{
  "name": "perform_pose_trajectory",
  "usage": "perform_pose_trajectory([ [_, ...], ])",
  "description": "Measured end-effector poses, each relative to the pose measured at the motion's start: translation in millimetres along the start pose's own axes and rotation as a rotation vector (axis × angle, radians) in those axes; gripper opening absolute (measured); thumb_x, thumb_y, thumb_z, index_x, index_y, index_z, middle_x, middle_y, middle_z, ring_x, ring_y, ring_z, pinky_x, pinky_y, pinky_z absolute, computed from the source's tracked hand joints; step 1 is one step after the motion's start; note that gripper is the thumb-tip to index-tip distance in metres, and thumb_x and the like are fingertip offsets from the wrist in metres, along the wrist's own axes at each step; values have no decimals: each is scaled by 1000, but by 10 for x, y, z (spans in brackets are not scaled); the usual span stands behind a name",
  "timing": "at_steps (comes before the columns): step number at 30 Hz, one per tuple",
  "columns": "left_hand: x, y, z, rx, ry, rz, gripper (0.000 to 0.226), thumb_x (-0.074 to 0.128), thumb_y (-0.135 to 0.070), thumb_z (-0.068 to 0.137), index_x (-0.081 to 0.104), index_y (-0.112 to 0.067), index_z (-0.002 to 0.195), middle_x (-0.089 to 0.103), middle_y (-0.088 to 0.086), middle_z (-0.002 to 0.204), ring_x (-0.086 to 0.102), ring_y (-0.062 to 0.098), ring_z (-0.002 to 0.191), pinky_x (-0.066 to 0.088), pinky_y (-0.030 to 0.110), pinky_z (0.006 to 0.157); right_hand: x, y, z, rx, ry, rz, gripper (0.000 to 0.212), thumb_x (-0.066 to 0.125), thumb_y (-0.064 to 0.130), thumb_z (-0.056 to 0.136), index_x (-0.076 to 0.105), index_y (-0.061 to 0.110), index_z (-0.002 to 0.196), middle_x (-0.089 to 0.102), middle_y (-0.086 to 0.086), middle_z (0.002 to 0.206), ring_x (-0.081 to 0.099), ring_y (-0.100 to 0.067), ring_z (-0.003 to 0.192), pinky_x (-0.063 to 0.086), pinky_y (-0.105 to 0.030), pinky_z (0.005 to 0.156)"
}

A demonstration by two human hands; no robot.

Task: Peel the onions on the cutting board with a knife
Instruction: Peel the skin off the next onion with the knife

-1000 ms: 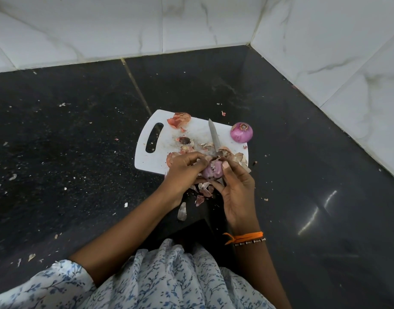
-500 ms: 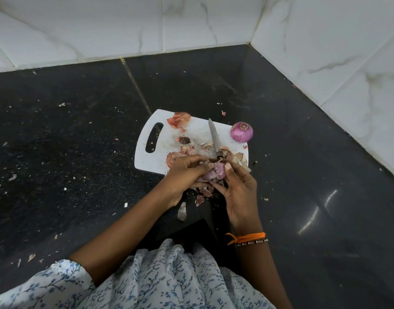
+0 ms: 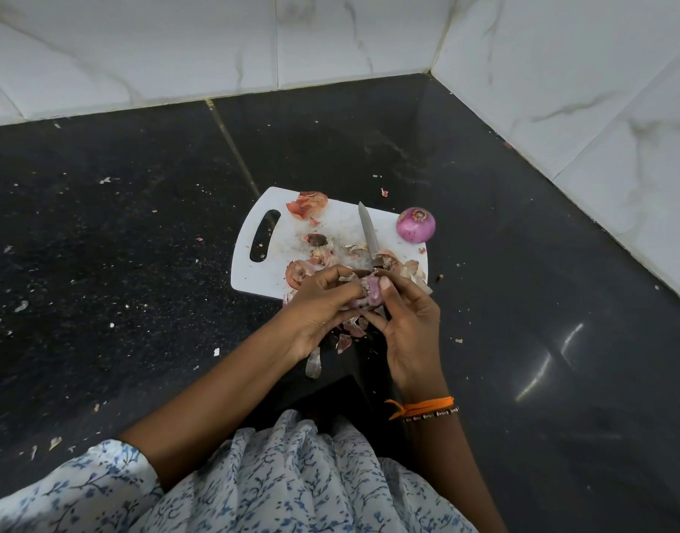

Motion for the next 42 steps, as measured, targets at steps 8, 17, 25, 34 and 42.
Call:
perform_pose_trajectory([
  [8,-53,-35,22,-75,29,-106,10,61,-14,86,66,-8,92,70,6,82,67,16,77,59,28,71,24,0,-9,53,-20,23,10,61,9,88,70,6,93,74,-6,85,71,-21,84,59,-42,77],
  [17,-49,-66,-62,-22,169,-104,28,66,1,73,65,-7,99,73,2,88,69,15,86,56,24,82,67,20,-29,77,-53,153,14,56,9,92,69,10,91,69,-13,99,67,-27,95,59,-37,75],
  [25,-1,-143,-114,341,3,333,34,67,6,80,64,-7,111,63,5,103,62,20,96,54,43,88,12,194,-30,-219,-84,-387,13,56,8,93,68,14,94,69,-5,99,67,-22,94,57,-39,79],
  [34,-11,-184,-127,552,-18,627,48,71,5,74,65,-16,117,60,0,100,59,3,97,46,15,91,52,275,-80,-442,-130,-584,11,72,2,79,70,12,84,68,5,82,66,-6,81,50,-13,74],
  [42,4,-196,-140,558,-10,659,48,72,5,74,65,-17,116,60,2,101,59,10,100,46,17,91,-2,289,-45,-477,-98,-576,17,71,0,77,70,17,79,67,8,80,65,-6,78,50,-15,71],
])
Point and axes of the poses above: each hand's wrist, its own z-axis towards the middle knuckle, its own x-axis out of the palm, y = z × x, the point moved 2 cm from there along z, towards the middle knuckle
